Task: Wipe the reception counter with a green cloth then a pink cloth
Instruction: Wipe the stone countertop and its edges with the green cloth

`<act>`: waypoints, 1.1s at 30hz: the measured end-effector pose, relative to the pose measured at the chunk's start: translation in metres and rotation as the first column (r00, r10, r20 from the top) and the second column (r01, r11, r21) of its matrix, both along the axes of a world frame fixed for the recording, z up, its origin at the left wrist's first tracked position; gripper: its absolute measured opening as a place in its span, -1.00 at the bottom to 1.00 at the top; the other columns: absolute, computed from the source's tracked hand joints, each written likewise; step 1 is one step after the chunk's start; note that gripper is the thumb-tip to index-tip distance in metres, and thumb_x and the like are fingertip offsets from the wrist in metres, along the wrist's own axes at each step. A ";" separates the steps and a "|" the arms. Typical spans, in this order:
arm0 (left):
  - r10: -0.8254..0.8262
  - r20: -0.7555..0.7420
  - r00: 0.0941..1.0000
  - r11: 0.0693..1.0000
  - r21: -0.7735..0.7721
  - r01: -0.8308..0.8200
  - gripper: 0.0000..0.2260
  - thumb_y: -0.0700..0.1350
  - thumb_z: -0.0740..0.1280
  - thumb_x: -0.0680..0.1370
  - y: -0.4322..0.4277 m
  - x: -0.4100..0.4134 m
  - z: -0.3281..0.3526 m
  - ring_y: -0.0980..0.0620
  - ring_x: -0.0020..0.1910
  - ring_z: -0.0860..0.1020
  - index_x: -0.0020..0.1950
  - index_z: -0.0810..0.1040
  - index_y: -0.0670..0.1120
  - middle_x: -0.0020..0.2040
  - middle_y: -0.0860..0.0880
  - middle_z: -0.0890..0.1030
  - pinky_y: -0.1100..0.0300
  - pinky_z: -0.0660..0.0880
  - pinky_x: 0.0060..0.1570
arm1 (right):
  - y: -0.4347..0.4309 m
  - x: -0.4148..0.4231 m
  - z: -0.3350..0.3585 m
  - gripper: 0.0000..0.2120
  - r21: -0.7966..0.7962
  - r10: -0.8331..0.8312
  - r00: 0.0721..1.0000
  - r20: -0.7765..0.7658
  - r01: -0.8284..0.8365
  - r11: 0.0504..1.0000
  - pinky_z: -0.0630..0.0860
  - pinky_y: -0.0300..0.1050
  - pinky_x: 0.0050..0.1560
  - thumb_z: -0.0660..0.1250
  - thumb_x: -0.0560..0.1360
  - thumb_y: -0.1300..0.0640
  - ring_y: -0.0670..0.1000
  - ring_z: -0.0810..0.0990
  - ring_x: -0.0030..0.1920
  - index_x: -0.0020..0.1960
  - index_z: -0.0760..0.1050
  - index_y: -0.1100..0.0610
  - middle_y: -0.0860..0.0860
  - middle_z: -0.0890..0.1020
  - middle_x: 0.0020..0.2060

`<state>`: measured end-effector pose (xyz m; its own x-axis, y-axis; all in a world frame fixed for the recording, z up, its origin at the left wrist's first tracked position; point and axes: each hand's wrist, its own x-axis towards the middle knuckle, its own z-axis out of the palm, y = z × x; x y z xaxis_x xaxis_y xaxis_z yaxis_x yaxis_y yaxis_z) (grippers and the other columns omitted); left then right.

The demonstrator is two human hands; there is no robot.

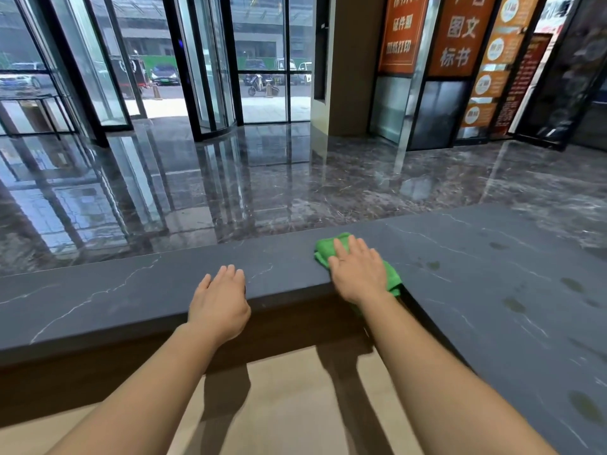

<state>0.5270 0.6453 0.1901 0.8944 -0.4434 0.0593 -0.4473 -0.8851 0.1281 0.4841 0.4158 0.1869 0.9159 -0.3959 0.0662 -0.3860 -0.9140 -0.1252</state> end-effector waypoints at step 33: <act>0.441 0.216 0.871 0.897 -0.083 -0.434 -0.29 -0.21 0.23 0.49 0.169 -0.035 -0.031 0.05 0.57 -0.06 0.58 -0.03 -0.14 0.59 -0.07 0.00 0.12 -0.05 0.52 | 0.268 0.060 -0.026 -0.30 -0.176 0.830 0.544 0.120 -0.812 0.557 0.09 -0.01 0.51 0.31 0.55 0.14 0.03 0.09 0.56 0.59 0.05 -0.03 0.01 0.10 0.58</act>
<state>0.4917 0.8141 0.1594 0.9579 -0.0047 0.2872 -0.0354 -0.9942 0.1016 0.5446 0.6841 0.1611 0.8054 0.5399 0.2446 0.5584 -0.8295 -0.0076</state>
